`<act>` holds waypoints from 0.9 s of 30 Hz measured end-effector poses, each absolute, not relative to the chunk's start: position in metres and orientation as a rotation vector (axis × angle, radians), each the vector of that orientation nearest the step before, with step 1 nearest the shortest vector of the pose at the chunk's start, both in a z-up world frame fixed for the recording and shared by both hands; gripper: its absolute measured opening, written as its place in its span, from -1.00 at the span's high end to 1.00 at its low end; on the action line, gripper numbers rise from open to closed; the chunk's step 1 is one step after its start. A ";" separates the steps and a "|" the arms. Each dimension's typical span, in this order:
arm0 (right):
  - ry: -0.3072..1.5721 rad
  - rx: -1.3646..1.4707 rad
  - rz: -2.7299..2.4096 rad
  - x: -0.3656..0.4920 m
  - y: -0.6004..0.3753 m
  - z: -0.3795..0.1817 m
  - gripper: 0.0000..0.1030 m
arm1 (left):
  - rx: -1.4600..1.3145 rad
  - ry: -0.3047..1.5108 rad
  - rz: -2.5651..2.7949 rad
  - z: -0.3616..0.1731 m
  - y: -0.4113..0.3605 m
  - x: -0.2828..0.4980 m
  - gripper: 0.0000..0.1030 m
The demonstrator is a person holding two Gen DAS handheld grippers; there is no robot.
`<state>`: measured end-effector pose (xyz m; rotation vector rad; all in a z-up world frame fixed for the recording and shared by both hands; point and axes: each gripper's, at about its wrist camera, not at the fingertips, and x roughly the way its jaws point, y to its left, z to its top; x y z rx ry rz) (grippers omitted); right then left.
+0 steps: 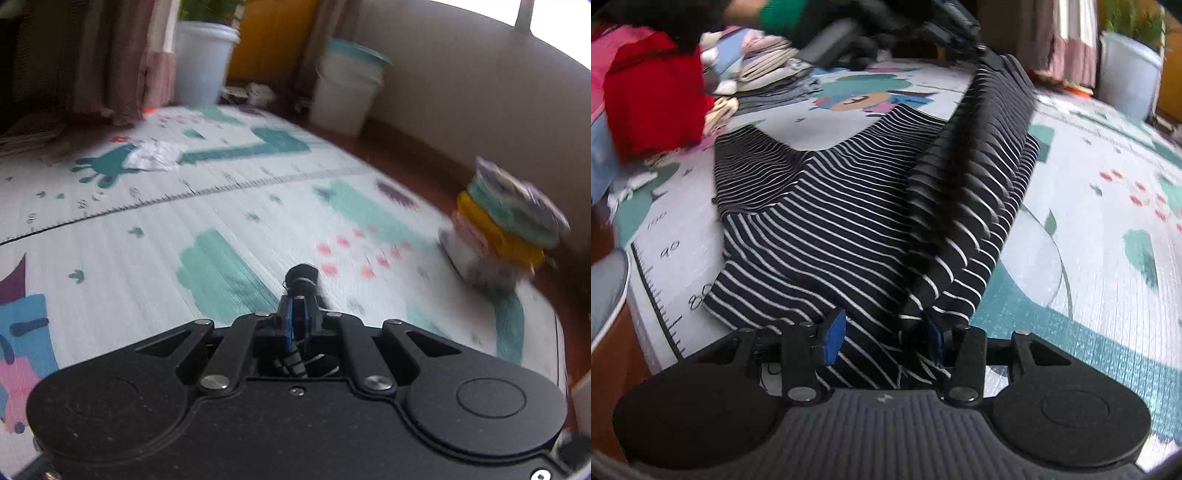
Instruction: Fold clothes
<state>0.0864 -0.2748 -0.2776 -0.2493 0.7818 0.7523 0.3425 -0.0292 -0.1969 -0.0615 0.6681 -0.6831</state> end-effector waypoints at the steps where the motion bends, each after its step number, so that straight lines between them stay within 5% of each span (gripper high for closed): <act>1: 0.778 -0.265 0.756 0.086 -0.272 -0.278 0.07 | -0.058 0.676 -0.674 -0.204 -0.030 0.346 0.91; 14: 0.773 -0.270 0.785 0.085 -0.271 -0.282 0.06 | -0.034 0.770 -0.667 -0.237 -0.048 0.358 0.91; 17: 0.776 -0.245 0.778 0.086 -0.273 -0.282 0.04 | 0.114 0.875 -0.614 -0.259 -0.066 0.354 0.54; 27: 0.766 -0.118 0.733 0.093 -0.289 -0.277 0.06 | 0.002 0.972 -0.666 -0.264 -0.039 0.326 0.49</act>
